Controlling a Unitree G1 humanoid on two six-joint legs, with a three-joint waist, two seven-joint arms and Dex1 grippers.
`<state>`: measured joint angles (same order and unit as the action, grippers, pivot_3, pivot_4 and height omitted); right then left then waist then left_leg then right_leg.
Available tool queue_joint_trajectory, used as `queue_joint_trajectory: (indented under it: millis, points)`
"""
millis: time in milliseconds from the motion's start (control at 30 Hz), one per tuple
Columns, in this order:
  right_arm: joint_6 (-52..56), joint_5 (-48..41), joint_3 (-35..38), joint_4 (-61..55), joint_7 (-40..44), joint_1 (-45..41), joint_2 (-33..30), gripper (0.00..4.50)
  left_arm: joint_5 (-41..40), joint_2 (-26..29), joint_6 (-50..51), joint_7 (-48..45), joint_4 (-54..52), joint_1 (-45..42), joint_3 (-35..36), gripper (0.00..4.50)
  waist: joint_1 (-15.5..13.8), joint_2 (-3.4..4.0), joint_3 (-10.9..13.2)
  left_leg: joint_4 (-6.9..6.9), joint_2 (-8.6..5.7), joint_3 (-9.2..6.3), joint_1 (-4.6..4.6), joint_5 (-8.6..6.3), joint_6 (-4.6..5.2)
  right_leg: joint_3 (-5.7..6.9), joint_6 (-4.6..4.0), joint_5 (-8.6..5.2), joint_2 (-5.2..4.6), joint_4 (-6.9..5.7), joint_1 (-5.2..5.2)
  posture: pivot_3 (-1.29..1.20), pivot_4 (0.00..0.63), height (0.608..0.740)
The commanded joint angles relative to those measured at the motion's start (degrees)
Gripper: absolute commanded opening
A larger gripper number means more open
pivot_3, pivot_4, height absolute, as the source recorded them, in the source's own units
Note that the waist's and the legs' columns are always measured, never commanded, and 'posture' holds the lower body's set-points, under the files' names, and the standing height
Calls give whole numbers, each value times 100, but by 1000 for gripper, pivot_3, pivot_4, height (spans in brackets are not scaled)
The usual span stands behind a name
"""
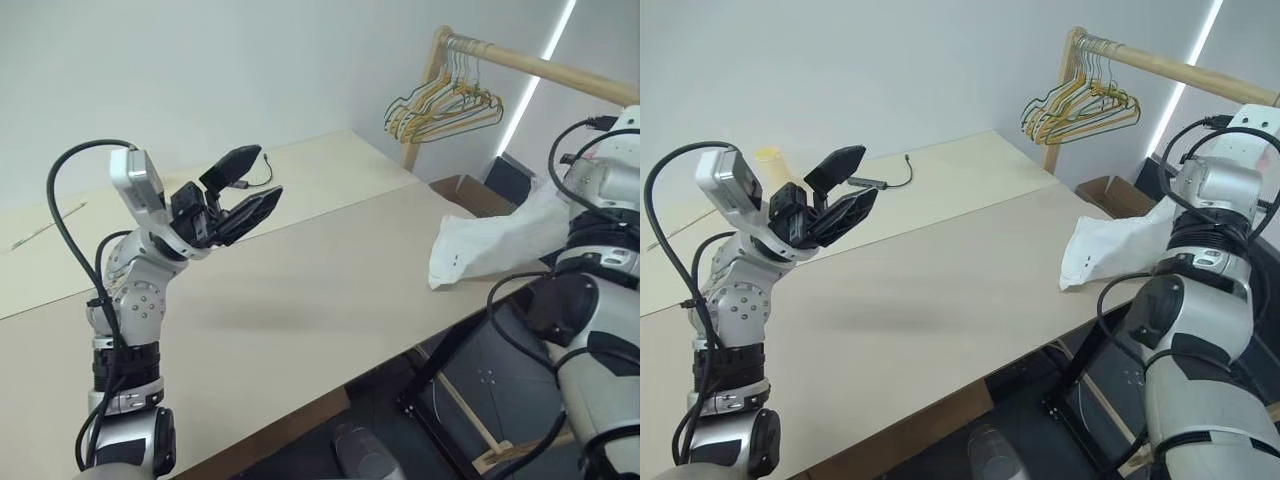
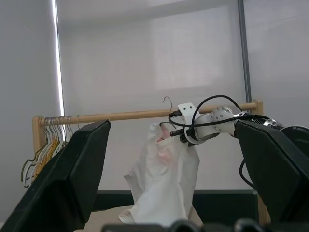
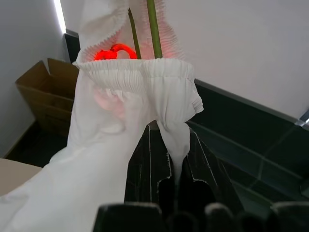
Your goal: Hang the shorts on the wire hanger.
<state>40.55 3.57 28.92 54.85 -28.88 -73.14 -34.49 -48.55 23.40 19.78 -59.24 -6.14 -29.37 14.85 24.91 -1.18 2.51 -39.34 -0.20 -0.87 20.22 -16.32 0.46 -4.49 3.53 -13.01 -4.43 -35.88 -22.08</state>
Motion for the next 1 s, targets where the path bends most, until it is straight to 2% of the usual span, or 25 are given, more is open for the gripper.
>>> queue_joint_trajectory:
  millis: [33,433,600,733,1000]
  points:
    - [-283,-310,142,332,-65,-433,-290,0,-70,96,-36,11,-220,-24,57,4474,-5,0,1,7,-2,6,-3,1,2,-5,0,0,1,1,0,-299,0,740]
    - [-330,-1166,500,1205,-281,-514,-504,0,-181,153,34,83,-350,97,99,4474,-62,0,2,25,0,42,-4,2,3,-37,16,9,10,44,0,-291,0,740]
    - [-419,-1070,211,1230,-323,-433,-508,0,-280,152,53,26,-363,115,84,4474,-93,0,2,34,1,53,1,-1,8,-45,26,22,10,82,3,-289,0,740]
    - [-596,-1027,41,1161,-279,-352,-544,1221,-348,151,79,-93,-379,133,51,4500,-106,0,2,39,1,68,0,-8,20,-60,29,23,9,88,2,-290,0,740]
    - [-683,-878,-296,1040,-525,-222,-537,4129,-340,132,35,-116,-328,129,-4,4500,-120,0,2,40,1,82,-4,-10,24,-75,34,25,8,87,0,-290,0,740]
